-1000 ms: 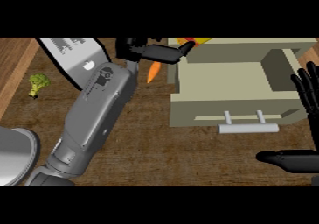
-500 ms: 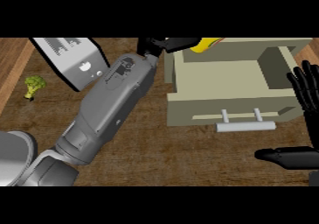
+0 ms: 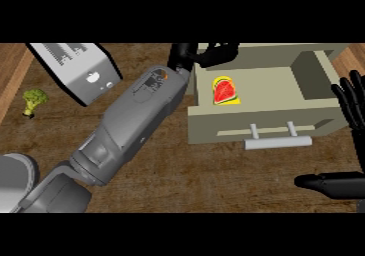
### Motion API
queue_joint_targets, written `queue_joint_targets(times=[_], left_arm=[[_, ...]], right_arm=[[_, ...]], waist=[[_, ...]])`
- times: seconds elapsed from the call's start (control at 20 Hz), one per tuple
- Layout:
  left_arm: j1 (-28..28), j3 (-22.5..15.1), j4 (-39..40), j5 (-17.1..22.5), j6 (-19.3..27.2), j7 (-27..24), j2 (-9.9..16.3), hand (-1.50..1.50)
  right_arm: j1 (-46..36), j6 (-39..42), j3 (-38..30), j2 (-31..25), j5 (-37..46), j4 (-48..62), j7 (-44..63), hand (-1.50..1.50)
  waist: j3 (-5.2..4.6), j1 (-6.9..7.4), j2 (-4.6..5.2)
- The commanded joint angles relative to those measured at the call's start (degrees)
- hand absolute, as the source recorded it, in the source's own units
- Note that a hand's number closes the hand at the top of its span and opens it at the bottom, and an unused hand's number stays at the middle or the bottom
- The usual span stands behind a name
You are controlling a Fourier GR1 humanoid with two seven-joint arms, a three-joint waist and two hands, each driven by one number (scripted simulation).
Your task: Pick up the cup, place it into the drawer and close the drawer
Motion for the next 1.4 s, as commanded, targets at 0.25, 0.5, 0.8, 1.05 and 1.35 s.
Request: queue_joint_targets(times=[0.25, 0.5, 0.8, 1.05, 1.35], left_arm=[[-0.7, -11.6, 4.3, 2.3, 1.8, 2.7, 0.0, -1.50], [-0.7, -16.9, 5.0, 2.0, 4.7, 4.5, 0.0, -1.50], [1.7, -16.9, 1.7, 5.3, 7.7, -1.9, 0.0, -1.50], [0.5, -14.9, -1.3, 9.2, 9.0, -4.9, 0.0, -1.50], [-1.1, -11.9, -3.7, 9.8, 8.4, -2.6, 0.0, -1.50]], right_arm=[[0.2, 1.2, 0.1, -0.5, 0.6, 1.9, -2.0, -1.50], [-4.1, 0.0, 0.6, -0.3, -0.4, 1.7, 1.4, -1.50], [-3.2, 2.6, -1.7, -0.3, -5.4, 2.8, -0.9, -1.50], [-4.5, 7.9, -0.3, -1.2, -12.1, 3.4, 1.6, 1.50], [2.4, 11.7, 0.8, -6.7, -6.0, -5.7, 2.1, 1.50]], waist=[[0.04, -1.52, 0.40], [0.03, -1.54, 0.52], [0.00, -1.26, 0.39], [-0.01, -0.80, 0.32], [-0.07, 2.00, -0.76]])
